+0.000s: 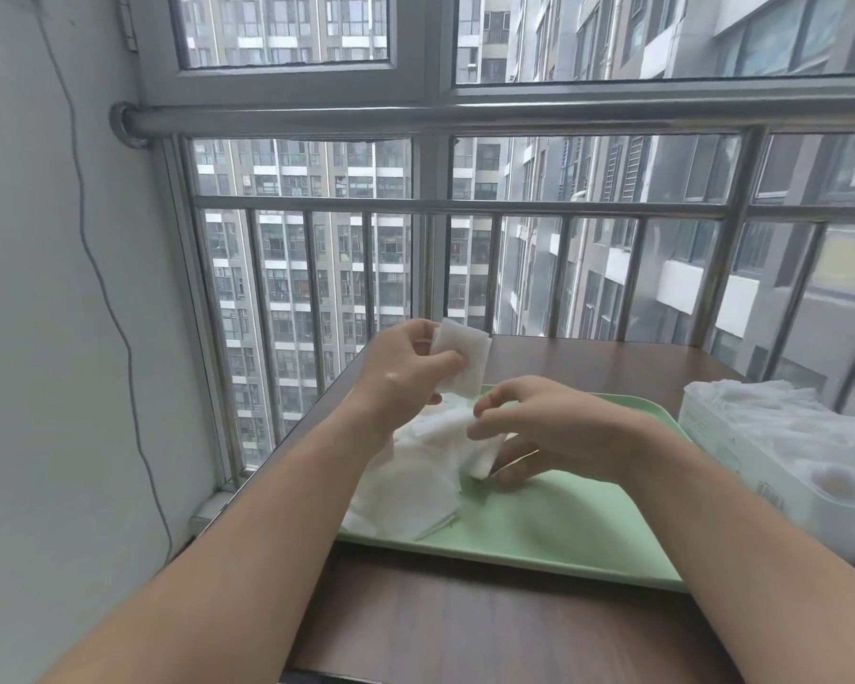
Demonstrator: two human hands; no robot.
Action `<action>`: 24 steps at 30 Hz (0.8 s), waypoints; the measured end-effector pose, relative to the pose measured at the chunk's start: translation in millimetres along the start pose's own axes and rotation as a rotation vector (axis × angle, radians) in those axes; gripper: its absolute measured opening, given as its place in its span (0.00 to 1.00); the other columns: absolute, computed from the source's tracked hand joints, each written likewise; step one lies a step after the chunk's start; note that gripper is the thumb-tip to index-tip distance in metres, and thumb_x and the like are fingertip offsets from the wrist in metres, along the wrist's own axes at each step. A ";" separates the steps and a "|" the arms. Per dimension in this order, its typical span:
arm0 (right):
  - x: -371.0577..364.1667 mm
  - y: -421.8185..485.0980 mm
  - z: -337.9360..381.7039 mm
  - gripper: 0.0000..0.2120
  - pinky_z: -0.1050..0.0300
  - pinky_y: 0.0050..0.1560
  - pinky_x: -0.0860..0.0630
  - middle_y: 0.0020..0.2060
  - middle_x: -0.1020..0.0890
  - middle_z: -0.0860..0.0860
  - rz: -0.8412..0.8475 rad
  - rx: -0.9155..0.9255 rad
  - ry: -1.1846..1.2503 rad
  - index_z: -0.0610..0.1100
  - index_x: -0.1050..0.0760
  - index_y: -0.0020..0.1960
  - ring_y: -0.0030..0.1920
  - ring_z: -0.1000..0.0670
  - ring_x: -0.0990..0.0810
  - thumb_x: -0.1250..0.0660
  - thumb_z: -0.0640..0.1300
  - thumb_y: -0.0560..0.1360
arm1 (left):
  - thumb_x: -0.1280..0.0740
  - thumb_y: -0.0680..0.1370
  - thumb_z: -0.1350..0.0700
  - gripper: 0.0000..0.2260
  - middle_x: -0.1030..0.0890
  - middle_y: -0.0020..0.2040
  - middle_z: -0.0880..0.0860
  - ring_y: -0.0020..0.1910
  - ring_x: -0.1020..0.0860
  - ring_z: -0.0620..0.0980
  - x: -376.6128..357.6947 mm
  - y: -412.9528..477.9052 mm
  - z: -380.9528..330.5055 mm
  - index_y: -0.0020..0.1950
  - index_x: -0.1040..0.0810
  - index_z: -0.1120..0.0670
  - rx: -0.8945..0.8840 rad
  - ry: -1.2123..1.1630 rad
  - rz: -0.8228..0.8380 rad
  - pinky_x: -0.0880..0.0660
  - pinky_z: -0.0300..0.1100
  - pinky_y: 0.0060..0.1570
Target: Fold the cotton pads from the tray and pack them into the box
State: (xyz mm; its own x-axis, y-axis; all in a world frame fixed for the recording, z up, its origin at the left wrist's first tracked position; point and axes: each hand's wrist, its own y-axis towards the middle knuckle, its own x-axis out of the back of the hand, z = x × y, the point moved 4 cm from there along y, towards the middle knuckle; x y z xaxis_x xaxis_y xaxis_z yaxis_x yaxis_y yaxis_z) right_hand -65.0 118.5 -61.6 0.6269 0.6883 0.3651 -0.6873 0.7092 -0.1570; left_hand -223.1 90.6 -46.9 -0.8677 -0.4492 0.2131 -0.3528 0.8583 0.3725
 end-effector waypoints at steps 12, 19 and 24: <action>56.8 4.3 4.8 0.11 0.49 0.49 0.23 0.47 0.20 0.44 -0.541 0.263 0.331 0.40 0.24 0.55 0.45 0.46 0.22 0.34 0.31 0.74 | 0.29 0.75 0.65 0.08 0.18 0.50 0.56 0.47 0.16 0.53 3.0 1.5 6.2 0.53 0.21 0.57 0.108 -0.098 -0.014 0.16 0.45 0.44; 44.5 4.9 13.4 0.18 0.47 0.54 0.24 0.49 0.22 0.41 -0.230 0.336 0.584 0.31 0.24 0.63 0.48 0.42 0.25 0.41 0.30 0.76 | 0.26 0.76 0.63 0.09 0.15 0.49 0.58 0.41 0.15 0.49 -7.7 -3.2 5.3 0.55 0.18 0.59 0.115 -0.161 0.112 0.17 0.44 0.41; 42.1 7.6 9.4 0.17 0.48 0.54 0.24 0.49 0.20 0.41 -0.214 0.336 0.527 0.32 0.24 0.64 0.48 0.44 0.23 0.37 0.30 0.76 | 0.28 0.78 0.62 0.08 0.14 0.50 0.58 0.44 0.15 0.51 -14.4 -7.4 -0.4 0.57 0.18 0.59 0.103 -0.161 0.210 0.18 0.41 0.40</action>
State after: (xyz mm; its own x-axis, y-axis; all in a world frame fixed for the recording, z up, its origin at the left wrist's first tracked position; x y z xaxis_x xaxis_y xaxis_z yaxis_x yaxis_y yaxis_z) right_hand -47.3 151.5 -38.8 0.7993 0.5805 -0.1551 -0.5511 0.8111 0.1957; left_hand -207.8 90.6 -52.4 -0.9671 -0.2205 0.1265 -0.1860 0.9529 0.2395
